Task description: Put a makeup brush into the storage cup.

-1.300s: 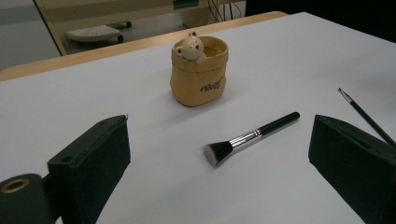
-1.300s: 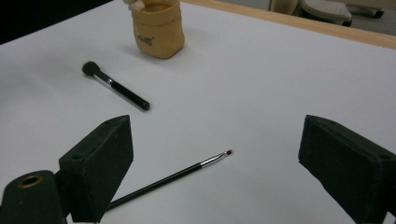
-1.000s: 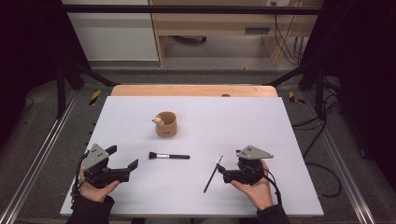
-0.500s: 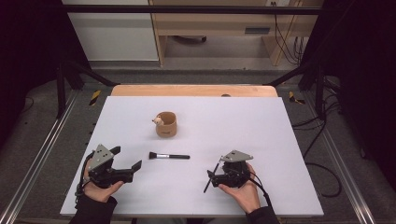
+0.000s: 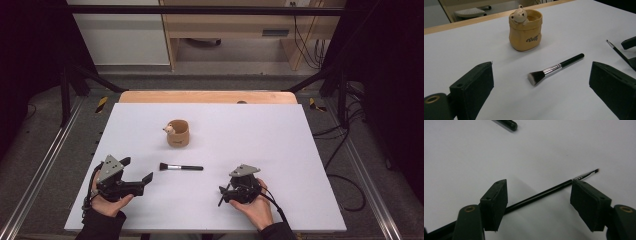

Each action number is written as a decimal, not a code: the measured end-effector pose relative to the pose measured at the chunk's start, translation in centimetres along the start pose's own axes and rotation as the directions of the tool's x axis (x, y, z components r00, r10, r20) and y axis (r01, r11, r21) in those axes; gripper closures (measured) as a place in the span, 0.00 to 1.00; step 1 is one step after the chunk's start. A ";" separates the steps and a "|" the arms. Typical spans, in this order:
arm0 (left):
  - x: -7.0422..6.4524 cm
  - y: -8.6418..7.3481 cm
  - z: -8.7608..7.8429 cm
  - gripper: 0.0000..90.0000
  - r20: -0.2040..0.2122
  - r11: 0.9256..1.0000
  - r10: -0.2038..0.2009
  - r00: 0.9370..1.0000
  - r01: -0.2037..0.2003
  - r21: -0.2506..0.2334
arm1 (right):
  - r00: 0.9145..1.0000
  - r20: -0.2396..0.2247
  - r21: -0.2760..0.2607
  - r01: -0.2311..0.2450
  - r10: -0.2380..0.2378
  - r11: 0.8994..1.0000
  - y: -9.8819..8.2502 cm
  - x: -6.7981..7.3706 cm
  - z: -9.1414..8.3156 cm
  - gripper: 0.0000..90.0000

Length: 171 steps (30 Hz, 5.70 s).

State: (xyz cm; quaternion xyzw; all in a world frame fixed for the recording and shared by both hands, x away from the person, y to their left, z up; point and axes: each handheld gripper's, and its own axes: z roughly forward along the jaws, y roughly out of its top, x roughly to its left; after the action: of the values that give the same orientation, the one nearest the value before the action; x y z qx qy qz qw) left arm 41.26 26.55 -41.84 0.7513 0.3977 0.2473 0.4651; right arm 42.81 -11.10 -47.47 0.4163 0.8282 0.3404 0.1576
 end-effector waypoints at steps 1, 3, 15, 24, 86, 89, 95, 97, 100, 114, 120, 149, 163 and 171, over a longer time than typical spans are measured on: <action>0.0 0.0 0.0 0.05 0.002 1.000 0.000 1.000 0.000 -0.001 | 1.000 0.002 0.003 0.011 -0.011 1.000 0.0 0.0 0.1 0.36; 0.0 0.0 0.0 0.05 0.003 1.000 0.001 1.000 -0.001 -0.003 | 1.000 0.002 0.013 0.022 -0.022 1.000 -0.1 0.0 0.2 0.39; 0.0 0.0 0.0 0.05 0.005 1.000 0.001 1.000 -0.001 -0.003 | 1.000 0.006 0.023 0.020 -0.020 1.000 -0.2 0.0 0.1 0.51; 0.0 0.0 0.0 0.05 0.004 1.000 -0.002 1.000 0.002 -0.003 | 0.999 0.007 0.028 0.031 -0.031 0.999 -0.2 -0.4 -0.1 0.63; -0.5 -0.1 0.5 0.05 0.012 1.000 0.026 1.000 -0.026 0.013 | 0.997 0.067 0.128 -0.046 0.038 0.991 -0.7 -3.6 -1.9 0.95; -0.6 -0.1 0.5 0.05 0.012 1.000 0.028 1.000 -0.028 0.014 | 0.997 0.069 0.126 -0.044 0.036 0.991 -0.7 -3.7 -1.9 0.94; -0.6 0.0 0.5 0.05 0.012 0.999 0.032 0.999 -0.032 0.013 | 0.998 0.060 0.123 -0.033 0.026 0.992 -0.3 -3.8 -2.0 0.78; -0.6 0.0 0.5 0.05 0.012 0.999 0.031 0.999 -0.031 0.011 | 0.998 0.064 0.134 -0.019 0.011 0.991 0.2 -3.9 -2.2 0.74; -0.5 0.0 0.4 0.05 0.011 0.999 0.030 0.999 -0.031 0.011 | 0.999 0.047 0.158 -0.022 0.015 0.987 1.1 -4.1 -2.4 0.68; -0.7 0.0 0.5 0.05 0.017 0.999 0.035 0.999 -0.035 0.018 | 1.000 0.008 0.313 0.001 -0.003 0.950 3.2 -4.2 -1.7 0.71; -0.7 0.0 0.6 0.05 0.017 0.999 0.031 0.999 -0.031 0.020 | 1.000 0.000 0.354 0.002 -0.002 0.935 3.1 -4.3 -1.2 0.75; -0.8 0.0 0.7 0.05 0.016 0.999 0.036 0.999 -0.037 0.023 | 0.999 0.015 0.411 0.030 -0.040 0.911 2.6 -3.9 -0.9 0.95; -1.1 0.2 0.6 0.06 0.024 0.999 0.032 0.999 -0.032 0.015 | 0.998 -0.040 0.218 -0.035 0.045 0.975 3.2 -4.1 -3.5 0.95; -1.7 0.4 0.6 0.06 0.037 1.000 0.029 0.999 -0.030 0.005 | 0.995 -0.092 0.076 -0.025 0.032 0.997 3.1 -4.1 -4.9 0.95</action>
State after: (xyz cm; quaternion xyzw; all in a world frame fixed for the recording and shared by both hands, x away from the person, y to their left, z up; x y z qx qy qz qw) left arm 40.88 24.72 -41.75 0.7627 0.3787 0.2393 0.4665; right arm 44.41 -15.22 -41.91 0.4173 0.8408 0.3306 0.0983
